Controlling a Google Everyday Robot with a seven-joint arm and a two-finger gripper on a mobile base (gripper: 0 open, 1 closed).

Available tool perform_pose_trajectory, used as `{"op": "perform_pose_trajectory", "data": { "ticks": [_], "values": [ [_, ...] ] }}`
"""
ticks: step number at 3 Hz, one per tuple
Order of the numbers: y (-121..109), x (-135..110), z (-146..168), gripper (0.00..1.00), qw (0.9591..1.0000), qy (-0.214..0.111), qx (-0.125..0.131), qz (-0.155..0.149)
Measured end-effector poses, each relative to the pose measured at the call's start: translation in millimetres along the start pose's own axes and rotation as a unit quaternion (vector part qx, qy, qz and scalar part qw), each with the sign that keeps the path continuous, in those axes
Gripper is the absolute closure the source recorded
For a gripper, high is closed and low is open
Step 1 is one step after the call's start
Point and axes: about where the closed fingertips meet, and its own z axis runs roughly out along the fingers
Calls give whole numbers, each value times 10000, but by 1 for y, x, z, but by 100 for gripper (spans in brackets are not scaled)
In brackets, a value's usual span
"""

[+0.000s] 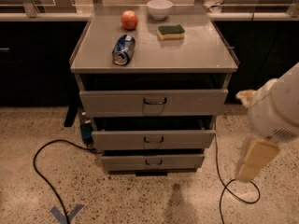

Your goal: Open bottom drawer

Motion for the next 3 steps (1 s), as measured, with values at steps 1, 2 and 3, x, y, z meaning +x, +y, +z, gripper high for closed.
{"op": "perform_pose_trajectory", "data": {
  "ticks": [1,2,3],
  "values": [
    [37,19,91,0,9995,-22,-271,133],
    [72,45,192,0,9971,35,-723,249],
    [82,49,221,0,9959,-48,-856,292]
  ]
}}
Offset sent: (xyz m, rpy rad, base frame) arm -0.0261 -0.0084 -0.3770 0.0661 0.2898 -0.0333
